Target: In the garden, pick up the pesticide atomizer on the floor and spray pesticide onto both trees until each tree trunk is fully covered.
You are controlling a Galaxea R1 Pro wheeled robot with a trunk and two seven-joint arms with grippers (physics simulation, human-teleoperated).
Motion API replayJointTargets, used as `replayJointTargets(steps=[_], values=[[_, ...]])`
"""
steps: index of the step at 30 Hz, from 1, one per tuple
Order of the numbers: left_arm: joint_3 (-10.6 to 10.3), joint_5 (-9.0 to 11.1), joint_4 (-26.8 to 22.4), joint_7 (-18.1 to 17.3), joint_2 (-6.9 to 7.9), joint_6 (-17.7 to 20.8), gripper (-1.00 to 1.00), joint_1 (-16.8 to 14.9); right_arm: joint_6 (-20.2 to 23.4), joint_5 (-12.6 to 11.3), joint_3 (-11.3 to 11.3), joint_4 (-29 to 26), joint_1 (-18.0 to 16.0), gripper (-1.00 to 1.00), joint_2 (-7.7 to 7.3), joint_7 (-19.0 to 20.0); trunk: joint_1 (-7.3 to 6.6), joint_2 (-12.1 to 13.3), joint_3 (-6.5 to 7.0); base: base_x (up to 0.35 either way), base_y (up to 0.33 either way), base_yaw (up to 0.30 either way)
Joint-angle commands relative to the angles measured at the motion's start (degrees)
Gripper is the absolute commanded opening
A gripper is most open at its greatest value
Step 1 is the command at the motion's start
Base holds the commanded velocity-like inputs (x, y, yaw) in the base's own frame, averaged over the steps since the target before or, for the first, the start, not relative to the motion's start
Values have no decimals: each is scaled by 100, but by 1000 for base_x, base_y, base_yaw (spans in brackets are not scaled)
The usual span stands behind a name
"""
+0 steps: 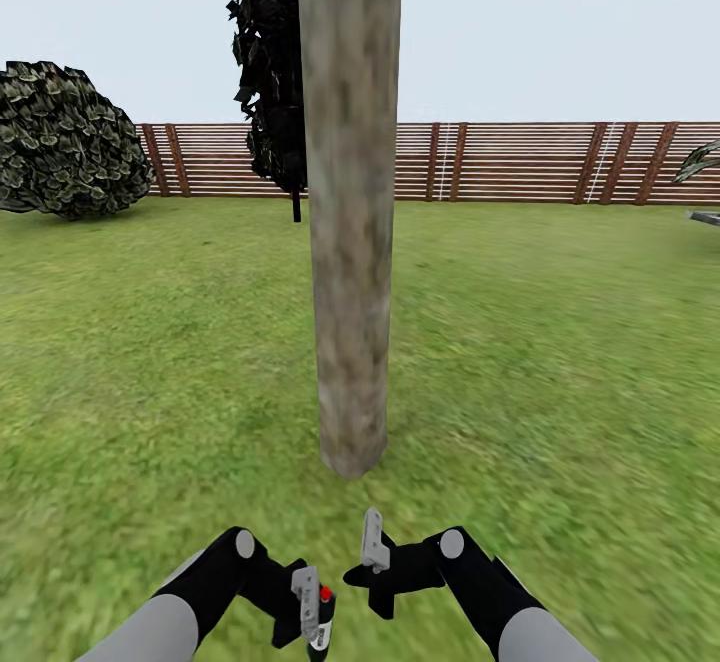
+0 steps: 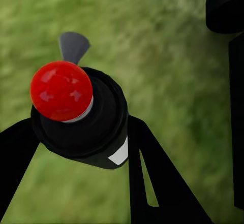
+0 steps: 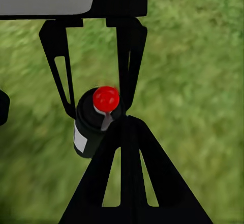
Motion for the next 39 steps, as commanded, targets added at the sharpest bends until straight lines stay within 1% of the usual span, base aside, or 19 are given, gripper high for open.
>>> replayJointTargets(steps=[1,6,8,11,13,15,24,29,39], values=[[3,-46,-7,-5,-5,-60,-100,-3,-31,50,-6,-8,-2,-100,2,4,-1,-2,-5,0,0,0],[7,-38,-8,-11,-12,-74,-100,-10,-31,52,-6,-8,-2,-100,2,4,-1,-2,-5,0,0,0],[7,44,-8,-15,-14,-79,-100,-10,-31,51,-6,-8,-2,-100,0,4,-1,-2,-5,0,0,0],[4,267,-8,-32,-15,-101,-100,-10,-31,51,-6,-8,-2,-100,-2,4,-1,-2,-5,0,0,0],[4,341,-8,-36,-13,-117,-100,-11,-31,52,-6,-8,-2,-100,-1,4,-1,-2,-5,0,0,0],[3,368,-8,-41,-12,-124,-100,-11,-31,51,-6,-8,-2,-100,-1,4,-1,-2,-5,0,0,0],[3,389,-1,-65,-12,-145,-100,-11,-31,57,-6,-8,-2,-100,-7,4,-1,-2,-5,0,0,0],[11,402,1,-72,-20,-266,-100,-10,-31,59,-6,-8,-2,-100,-7,4,-1,-2,-5,0,0,0],[19,407,1,-81,-30,-291,-100,-10,-31,59,-7,-1,-2,-100,-7,4,-1,-2,-5,0,0,0]])
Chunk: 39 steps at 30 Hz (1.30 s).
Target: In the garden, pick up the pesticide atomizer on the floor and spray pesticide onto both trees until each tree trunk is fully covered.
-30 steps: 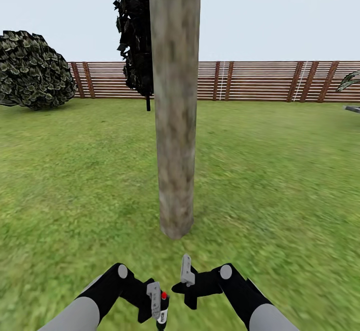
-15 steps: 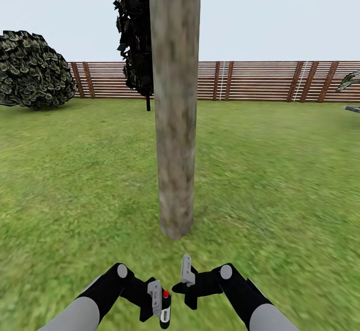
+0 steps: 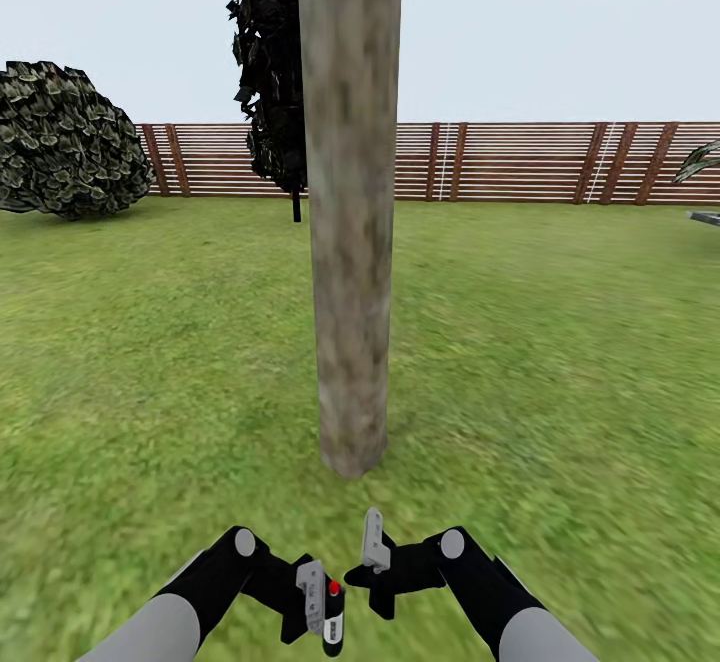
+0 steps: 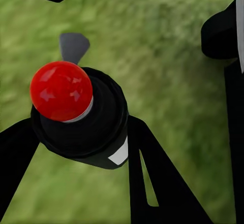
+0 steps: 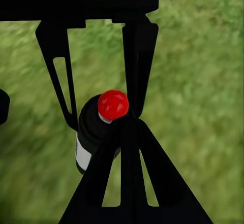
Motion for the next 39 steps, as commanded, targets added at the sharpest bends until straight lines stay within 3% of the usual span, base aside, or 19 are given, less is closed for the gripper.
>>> replayJointTargets(steps=[1,7,21,26,33,34,35,36,39], values=[[6,-45,-7,-3,-5,-59,-100,0,-31,50,-7,-7,-2,-100,2,4,-1,-2,-5,0,0,0],[-2,-45,-7,-4,-95,-68,-100,-2,-31,50,-13,-5,-2,-100,-5,4,-1,-2,-5,0,0,0],[-1,-47,2,-3,-71,-60,-100,4,-31,50,-13,1,-2,-100,-7,4,-1,-2,-5,0,0,0],[-46,-145,8,13,72,-43,-100,24,-31,50,-5,3,-2,-100,-7,4,-1,-2,-5,0,0,0],[-56,-257,10,14,677,-33,-100,55,-31,50,-7,8,-2,-100,-29,4,-1,-2,-5,0,0,0],[-56,-292,10,14,804,-33,-100,60,-33,50,-7,10,-2,100,-33,4,-1,-2,-5,0,0,0],[-55,-306,10,14,893,-33,-100,68,-35,50,-9,9,-2,100,-38,4,-1,-2,-5,0,0,0],[-55,-320,10,19,1082,-39,-100,79,-38,49,-13,6,-2,100,-49,4,-1,-2,-5,0,0,0],[-25,-310,11,42,1350,-41,-100,80,-39,45,-26,8,-2,100,-65,4,-1,-2,-5,0,0,0]])
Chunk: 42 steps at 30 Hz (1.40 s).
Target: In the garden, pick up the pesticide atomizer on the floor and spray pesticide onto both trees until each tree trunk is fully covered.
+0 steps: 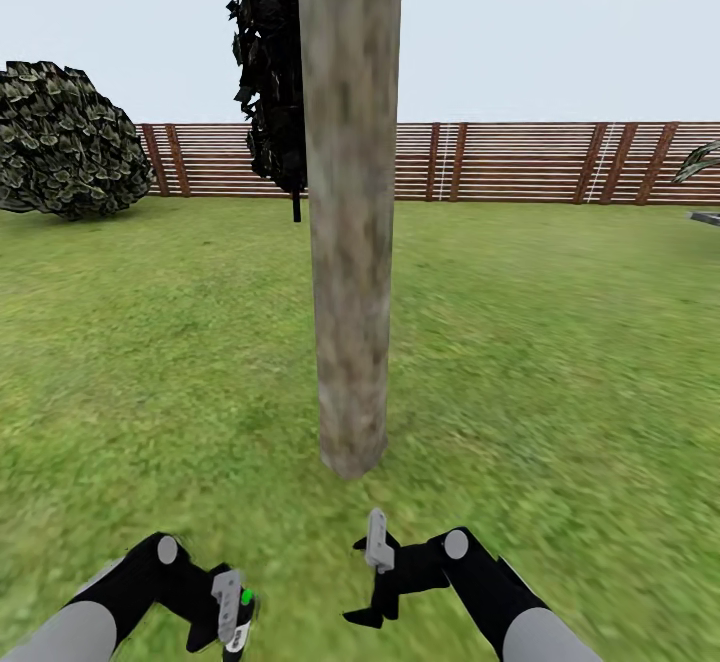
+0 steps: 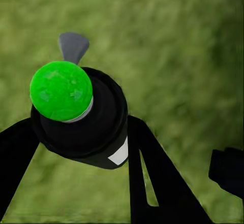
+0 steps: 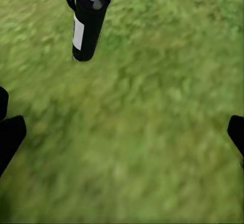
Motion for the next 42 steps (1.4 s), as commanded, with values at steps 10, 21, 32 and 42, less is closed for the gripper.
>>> replayJointTargets(steps=[10,21,32,42], values=[[1707,90,74,1278,407,76,-100,-6,-36,5,-669,209,17,100,-650,-1350,-1,-2,-5,0,0,0],[3744,423,1022,4814,-234,730,-100,13,-1228,-6,-3071,2260,378,100,-717,-6781,-1,-2,-5,0,0,0],[3855,887,1261,4342,-700,2358,-100,-336,-2185,-24,-3145,2402,820,100,-667,-7473,-1,-2,-5,0,0,0],[3806,993,1153,4281,-964,3016,-100,-908,-2181,-30,-3151,2497,842,100,-654,-7484,-1,-2,-5,179,-35,0]])
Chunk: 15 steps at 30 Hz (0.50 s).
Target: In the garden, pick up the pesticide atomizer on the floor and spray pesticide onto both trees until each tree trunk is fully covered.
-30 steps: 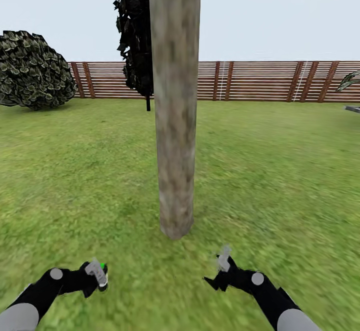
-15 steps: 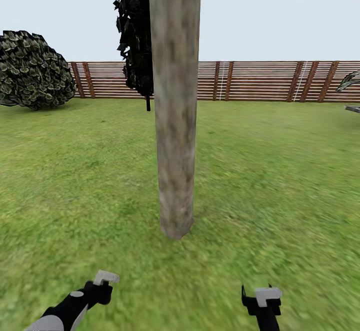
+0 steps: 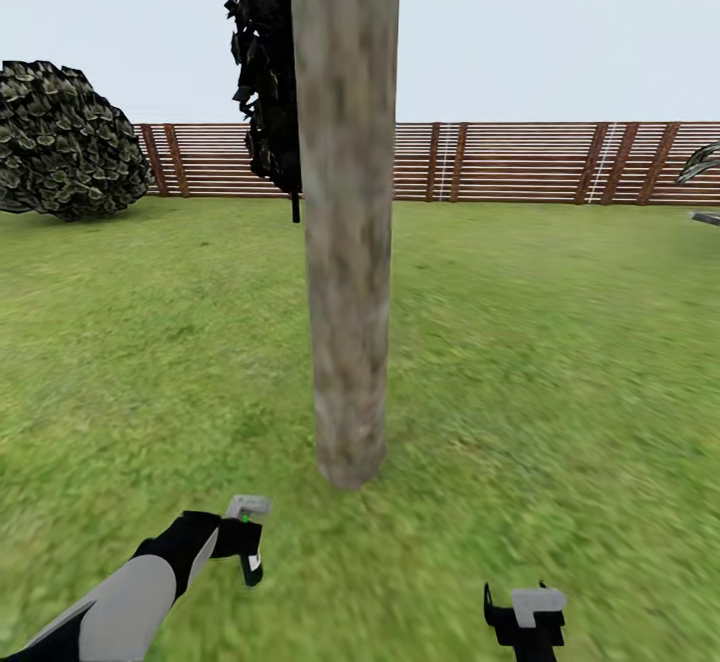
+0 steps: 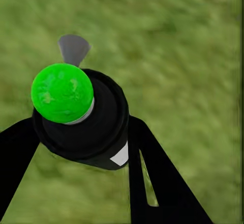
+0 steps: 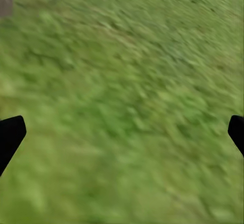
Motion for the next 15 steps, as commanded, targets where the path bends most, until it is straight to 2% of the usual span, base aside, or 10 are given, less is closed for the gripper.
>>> replayJointTargets(steps=[1,3,5,7,8,12,15], values=[[41,-48,-17,-35,-14,40,-100,-12,-10,61,-23,12,-5,100,1,-39,2,-2,-6,218,-215,0],[36,-49,-22,-31,-21,53,-100,-22,-9,61,-23,14,-5,100,1,-39,2,-2,-6,194,-249,-28],[34,-49,-19,-36,-43,62,-100,-29,-13,59,-30,7,-5,100,-4,-39,2,-2,-6,151,-274,-214],[34,-55,-17,-38,-120,61,-100,-25,-12,16,-31,1,-5,100,-6,-39,2,-2,-6,80,-280,-240],[33,-60,-16,-37,-201,60,-100,-18,-10,-79,-31,-1,-5,100,-7,-39,2,-2,-6,25,-281,-87],[33,-58,-15,-38,-246,61,-100,-21,-10,-236,-32,-3,-5,100,-15,-39,2,-2,-6,0,-281,-25],[33,-58,-15,-39,-253,59,-100,12,-9,-254,-32,1,-5,100,-16,-39,2,-2,-6,-217,-202,-2]])
